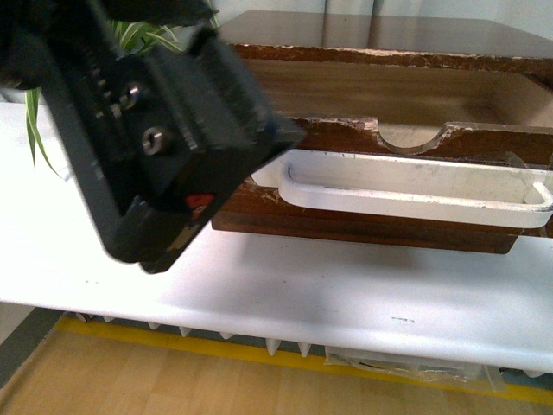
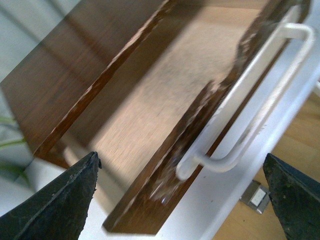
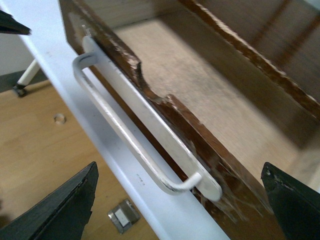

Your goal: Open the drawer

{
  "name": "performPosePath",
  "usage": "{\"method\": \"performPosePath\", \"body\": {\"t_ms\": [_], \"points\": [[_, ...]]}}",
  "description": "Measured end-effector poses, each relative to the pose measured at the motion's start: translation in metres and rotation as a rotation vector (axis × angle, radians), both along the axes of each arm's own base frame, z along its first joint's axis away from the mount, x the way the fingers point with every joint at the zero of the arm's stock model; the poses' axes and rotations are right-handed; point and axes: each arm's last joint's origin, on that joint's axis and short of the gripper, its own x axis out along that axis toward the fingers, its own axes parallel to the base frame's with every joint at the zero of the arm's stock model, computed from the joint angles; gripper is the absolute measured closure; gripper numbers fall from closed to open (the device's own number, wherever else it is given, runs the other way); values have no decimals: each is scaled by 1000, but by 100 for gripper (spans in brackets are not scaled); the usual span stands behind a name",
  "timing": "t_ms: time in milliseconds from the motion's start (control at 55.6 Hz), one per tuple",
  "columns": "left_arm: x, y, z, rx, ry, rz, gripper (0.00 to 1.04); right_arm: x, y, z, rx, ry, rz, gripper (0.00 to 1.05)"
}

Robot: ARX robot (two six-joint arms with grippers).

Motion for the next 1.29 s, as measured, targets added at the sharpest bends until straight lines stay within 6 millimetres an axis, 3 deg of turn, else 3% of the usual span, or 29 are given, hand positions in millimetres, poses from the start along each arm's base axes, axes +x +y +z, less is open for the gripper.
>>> {"method": "performPosePath", "body": {"t_ms": [306,467,665,863,917,1007,1294], "points": [[-52,49,-30,-286,86,374,6,-50,-26,-31,144,-43,-318,9],[-96,82,-53,-476,151,610,6,-83,-35,-48,270,-59,-472,9],[-118,94,-66,-547,178,726,6,-97,-43,-56,393,-91,-583,9],[-120,96,-67,-592,168,746,7,-98,-47,-56,451,-91,-641,9],[-122,97,-70,-628,14,733,18,-98,-45,-58,437,-198,-684,17],[-129,101,-74,-652,-81,703,34,-98,-39,-63,443,-271,-676,33],[-131,115,-79,-639,-111,679,82,-98,-37,-73,436,-273,-668,81]]}}
